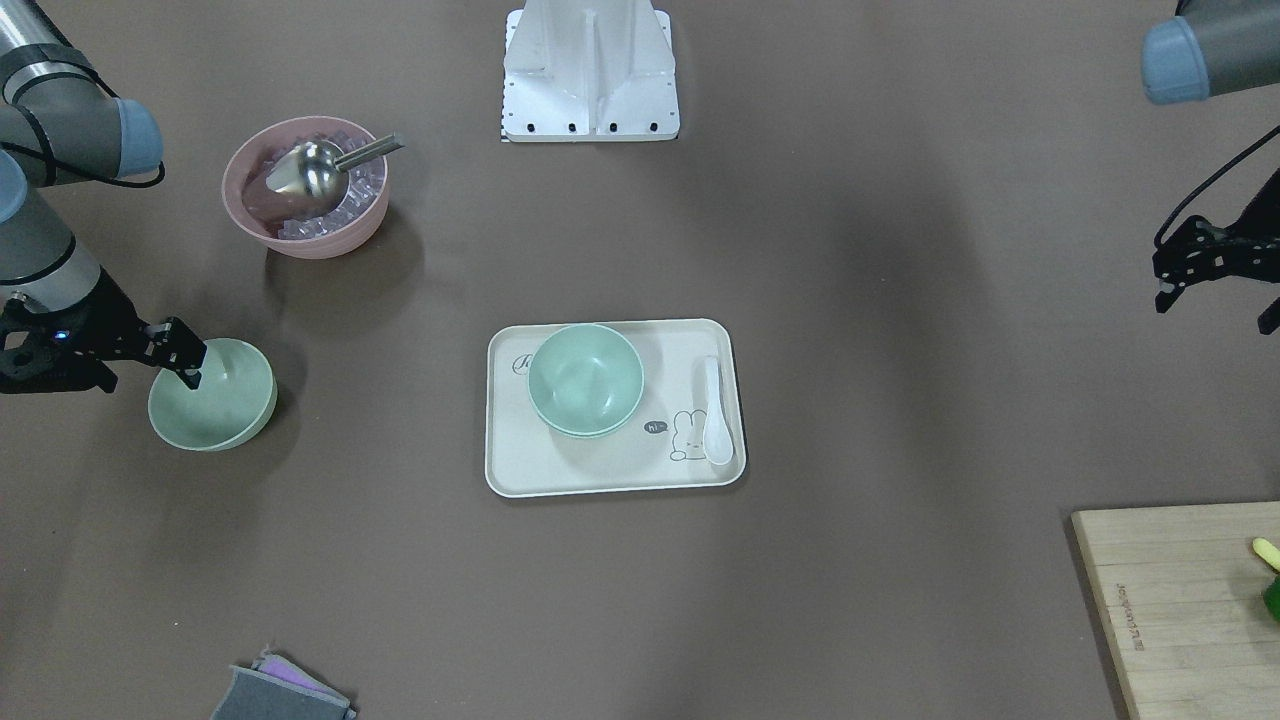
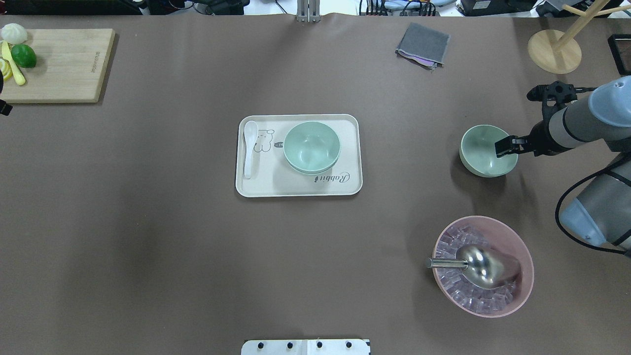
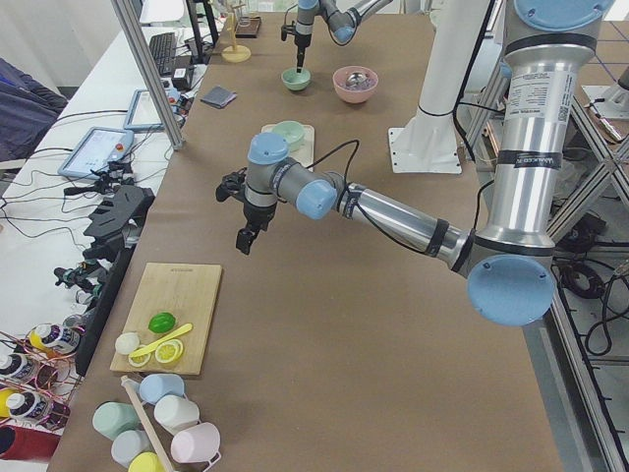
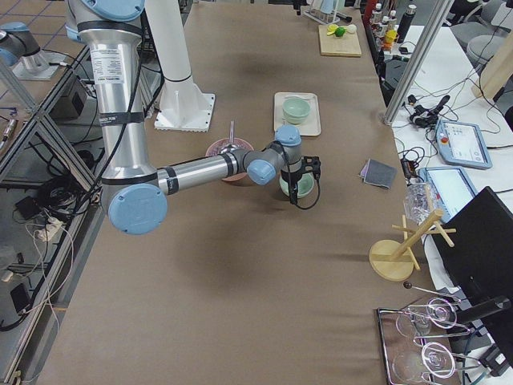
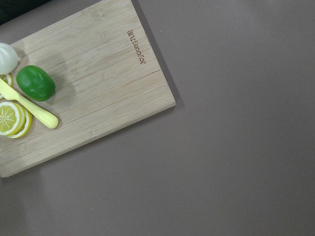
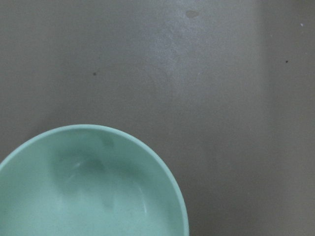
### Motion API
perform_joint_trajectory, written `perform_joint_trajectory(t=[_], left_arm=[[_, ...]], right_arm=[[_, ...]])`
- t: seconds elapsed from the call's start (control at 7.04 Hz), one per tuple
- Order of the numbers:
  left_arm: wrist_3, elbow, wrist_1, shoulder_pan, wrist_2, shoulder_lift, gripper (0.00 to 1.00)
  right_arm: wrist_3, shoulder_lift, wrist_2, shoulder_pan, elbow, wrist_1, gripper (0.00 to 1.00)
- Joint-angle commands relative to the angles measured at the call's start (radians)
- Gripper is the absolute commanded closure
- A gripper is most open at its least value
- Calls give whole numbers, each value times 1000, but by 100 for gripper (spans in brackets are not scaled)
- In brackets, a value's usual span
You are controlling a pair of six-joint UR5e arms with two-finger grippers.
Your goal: Stack green bowls together
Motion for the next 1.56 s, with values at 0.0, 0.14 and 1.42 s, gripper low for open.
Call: perform_joint_trajectory(t=[0.0,0.14,1.42], left_arm=[[-4,1,0,-2,0,1,1],[-4,1,-2,-2,0,1,1],[-7,12,3,-3,-73,17,1]], right_arm=[[54,-4,-6,-4,-2,2,30],[56,-4,-6,-4,-2,2,43],[58,94,11,8,0,-20,100]])
